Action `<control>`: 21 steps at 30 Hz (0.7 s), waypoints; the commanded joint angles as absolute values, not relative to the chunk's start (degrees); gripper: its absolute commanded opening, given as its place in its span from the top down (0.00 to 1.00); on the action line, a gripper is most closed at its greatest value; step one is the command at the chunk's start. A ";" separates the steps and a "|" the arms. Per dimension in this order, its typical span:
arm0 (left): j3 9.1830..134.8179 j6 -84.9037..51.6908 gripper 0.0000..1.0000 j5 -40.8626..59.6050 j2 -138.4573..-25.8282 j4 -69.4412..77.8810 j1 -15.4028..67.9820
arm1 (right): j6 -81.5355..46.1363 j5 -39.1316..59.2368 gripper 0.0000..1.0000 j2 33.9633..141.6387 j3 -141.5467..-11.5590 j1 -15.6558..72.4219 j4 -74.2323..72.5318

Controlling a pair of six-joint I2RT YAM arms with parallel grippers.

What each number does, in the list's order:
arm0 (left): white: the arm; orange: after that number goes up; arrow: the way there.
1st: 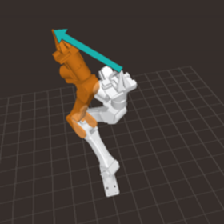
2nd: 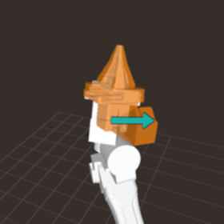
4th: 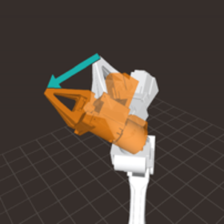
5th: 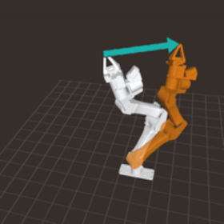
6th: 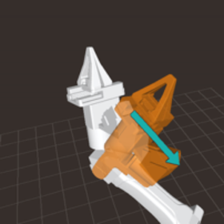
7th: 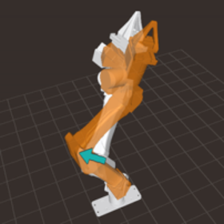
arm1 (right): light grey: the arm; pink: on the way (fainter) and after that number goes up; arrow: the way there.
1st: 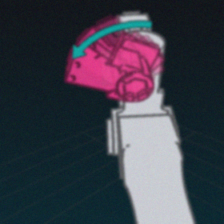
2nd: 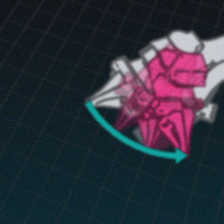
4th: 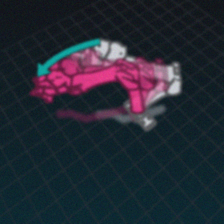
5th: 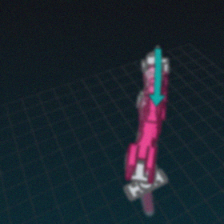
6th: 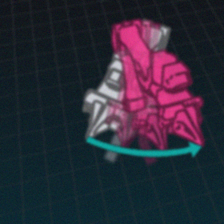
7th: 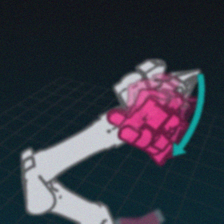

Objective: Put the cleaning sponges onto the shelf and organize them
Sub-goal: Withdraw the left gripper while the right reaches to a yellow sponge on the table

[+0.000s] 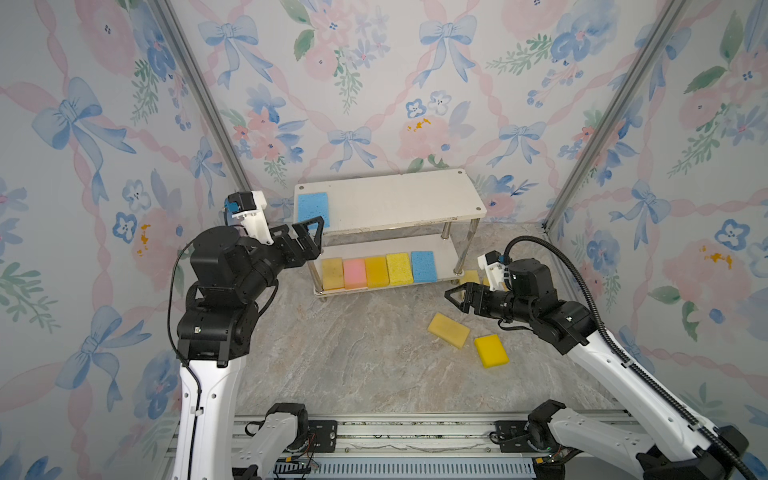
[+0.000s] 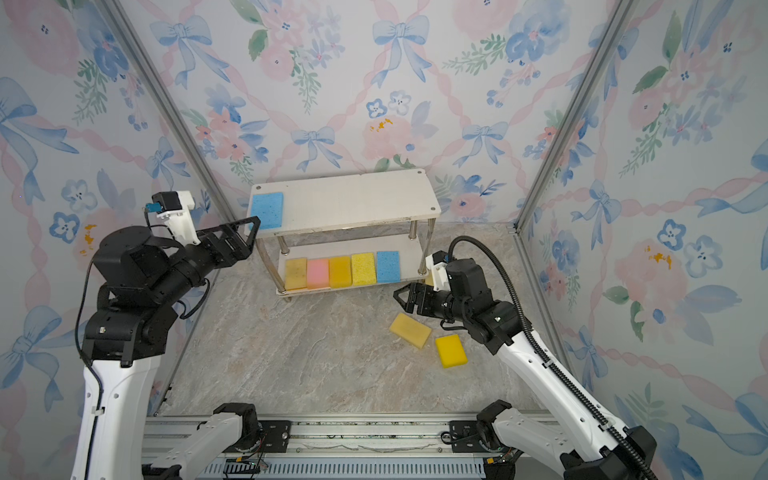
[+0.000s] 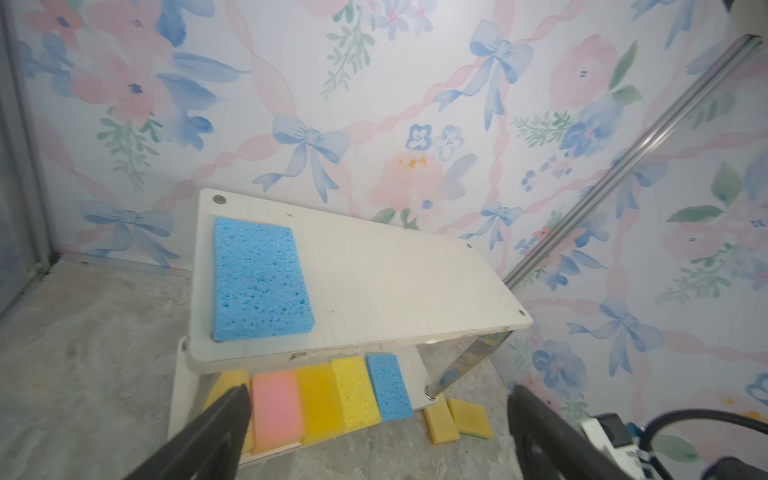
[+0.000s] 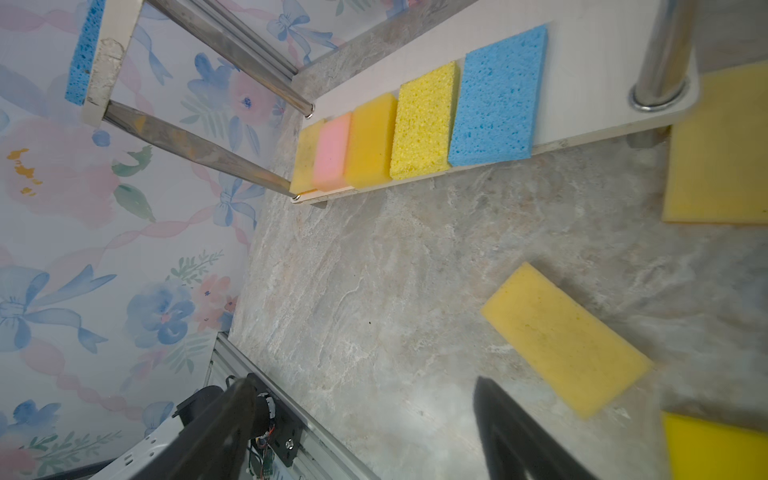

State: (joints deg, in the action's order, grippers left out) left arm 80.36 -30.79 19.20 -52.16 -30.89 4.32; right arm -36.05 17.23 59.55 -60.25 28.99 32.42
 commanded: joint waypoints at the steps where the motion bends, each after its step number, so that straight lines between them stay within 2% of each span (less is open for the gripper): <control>1: 68.94 -37.36 0.02 24.43 -48.75 -26.73 8.77 | -32.27 15.16 0.12 61.04 -60.88 26.57 40.34; 6: 45.38 -49.46 0.02 21.16 -41.21 -11.98 22.81 | -32.39 15.77 0.11 65.20 -56.61 24.80 39.49; 10: 32.10 -54.23 0.02 14.40 -44.56 0.35 36.20 | -32.85 16.87 0.11 70.02 -52.65 24.66 33.77; 17: 24.95 -60.79 0.02 14.14 -61.97 19.06 44.90 | -20.17 16.85 0.12 82.11 -56.71 23.88 32.87; 21: 26.16 -60.56 0.02 14.68 -67.98 21.44 46.98 | -14.86 16.38 0.11 91.39 -60.59 23.32 33.41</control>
